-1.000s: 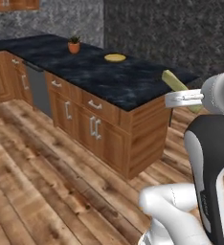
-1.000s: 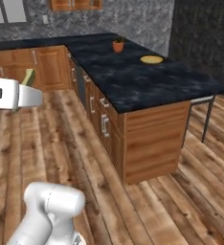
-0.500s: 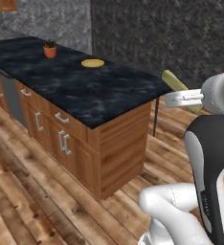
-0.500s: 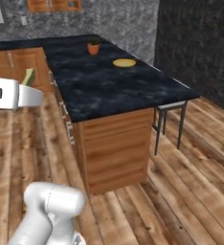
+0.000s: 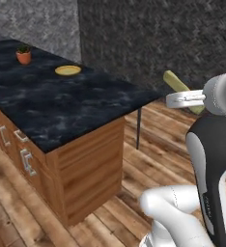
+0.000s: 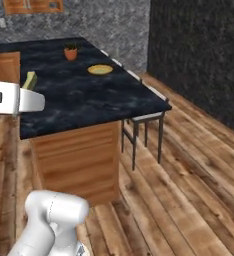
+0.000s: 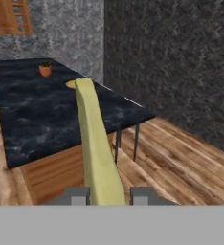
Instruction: Retrieve the butter from the fridge and place it on a plate on the dining table. Then retrieve the butter knife by the fridge and place it near the plate.
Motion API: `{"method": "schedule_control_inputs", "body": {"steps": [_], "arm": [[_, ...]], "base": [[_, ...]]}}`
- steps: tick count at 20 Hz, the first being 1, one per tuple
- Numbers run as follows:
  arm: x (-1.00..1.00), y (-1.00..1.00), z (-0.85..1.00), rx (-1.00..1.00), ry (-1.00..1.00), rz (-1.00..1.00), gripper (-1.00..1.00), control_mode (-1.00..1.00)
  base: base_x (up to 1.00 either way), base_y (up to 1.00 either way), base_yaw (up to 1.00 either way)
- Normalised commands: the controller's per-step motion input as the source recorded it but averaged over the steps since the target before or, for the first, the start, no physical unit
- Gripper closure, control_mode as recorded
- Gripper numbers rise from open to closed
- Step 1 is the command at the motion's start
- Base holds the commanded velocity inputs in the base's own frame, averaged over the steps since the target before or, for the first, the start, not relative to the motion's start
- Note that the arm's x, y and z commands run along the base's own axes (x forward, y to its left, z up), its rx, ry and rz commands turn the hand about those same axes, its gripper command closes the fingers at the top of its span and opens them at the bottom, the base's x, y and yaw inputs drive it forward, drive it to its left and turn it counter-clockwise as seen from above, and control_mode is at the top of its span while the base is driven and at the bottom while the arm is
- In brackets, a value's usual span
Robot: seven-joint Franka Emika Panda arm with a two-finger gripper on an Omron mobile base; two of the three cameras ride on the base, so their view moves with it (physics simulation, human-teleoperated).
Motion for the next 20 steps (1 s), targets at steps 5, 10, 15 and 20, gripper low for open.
{"method": "schedule_control_inputs", "body": {"steps": [5,10,15,20], "arm": [[0.00,0.00,0.00,0.00,0.00,0.00,1.00,1.00],[0.00,0.00,0.00,0.00,0.00,0.00,1.00,1.00],[0.00,0.00,0.00,0.00,0.00,0.00,1.00,1.00],[0.00,0.00,0.00,0.00,0.00,0.00,1.00,1.00]], "base": [[0.75,-1.00,0.00],[0.86,-1.00,0.00],[0.93,-1.00,0.05],[0.92,-1.00,0.10]]}}
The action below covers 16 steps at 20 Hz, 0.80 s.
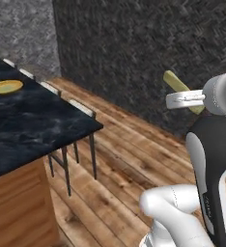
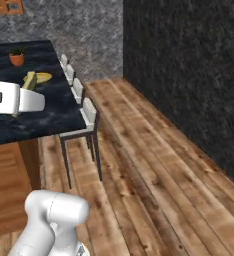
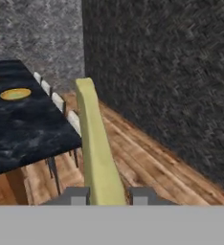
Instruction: Retrieve the butter from the fridge and place it on a plate on the dining table. Then retrieve the butter knife by the fridge and place it near the plate.
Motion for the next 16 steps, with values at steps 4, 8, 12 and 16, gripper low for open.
{"method": "schedule_control_inputs", "body": {"steps": [4,8,12,16], "arm": [[0.00,0.00,0.00,0.00,0.00,0.00,1.00,1.00],[0.00,0.00,0.00,0.00,0.00,0.00,1.00,1.00],[0.00,0.00,0.00,0.00,0.00,0.00,1.00,1.00],[0.00,0.00,0.00,0.00,0.00,0.00,1.00,1.00]], "base": [[0.89,-0.98,0.13],[0.86,-0.82,0.27],[0.91,-0.74,0.38],[0.92,-0.78,0.44]]}}
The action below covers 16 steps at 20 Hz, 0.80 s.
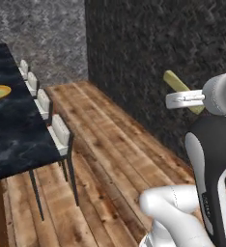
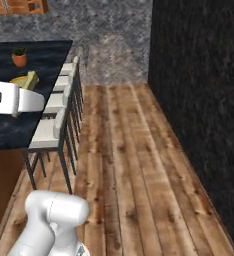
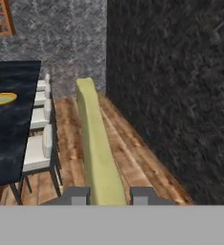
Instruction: Retrieve the butter from the fridge and place it on a plate on the dining table. Then retrieve the butter knife by the fridge and place it near the plate.
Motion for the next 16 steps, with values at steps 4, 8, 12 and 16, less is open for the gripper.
{"method": "schedule_control_inputs", "body": {"steps": [4,8,12,16], "arm": [[0.00,0.00,0.00,0.00,0.00,0.00,1.00,1.00],[0.00,0.00,0.00,0.00,0.00,0.00,1.00,1.00],[0.00,0.00,0.00,0.00,0.00,0.00,1.00,1.00],[0.00,0.00,0.00,0.00,0.00,0.00,1.00,1.00]], "base": [[0.83,-0.79,0.46],[0.69,-0.81,0.46],[0.65,-0.86,0.47],[0.70,-0.87,0.48]]}}
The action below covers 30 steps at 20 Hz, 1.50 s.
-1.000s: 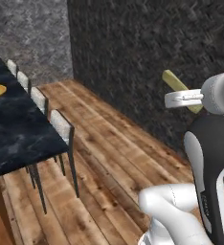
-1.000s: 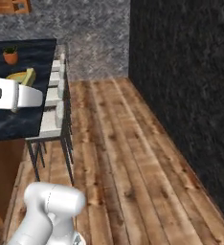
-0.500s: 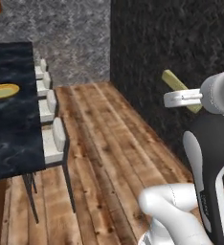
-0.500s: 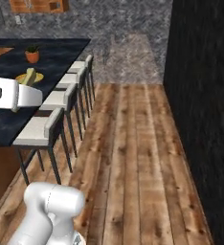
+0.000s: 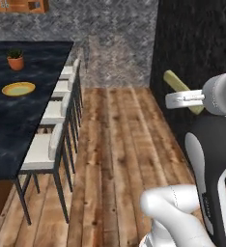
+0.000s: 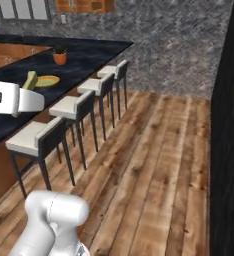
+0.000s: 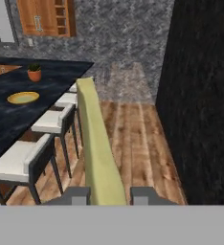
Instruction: Retrieve the butter from the fridge and place it on a plate on the dining table. Then retrieve the butter knife by the fridge and place it near the plate.
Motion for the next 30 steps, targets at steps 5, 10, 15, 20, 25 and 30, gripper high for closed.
{"method": "schedule_control_inputs", "body": {"steps": [5,10,15,20,25,30], "arm": [[0.00,0.00,0.00,0.00,0.00,0.00,1.00,1.00],[0.00,0.00,0.00,0.00,0.00,0.00,1.00,1.00],[0.00,0.00,0.00,0.00,0.00,0.00,1.00,1.00],[0.00,0.00,0.00,0.00,0.00,0.00,1.00,1.00],[0.00,0.00,0.00,0.00,0.00,0.00,1.00,1.00],[0.00,0.00,0.00,0.00,0.00,0.00,1.00,1.00]], "base": [[0.68,-0.77,0.46],[0.82,-0.58,0.46],[0.75,-0.57,0.46],[0.52,-0.70,0.50],[0.26,-0.84,0.50],[0.22,-0.93,0.56]]}}
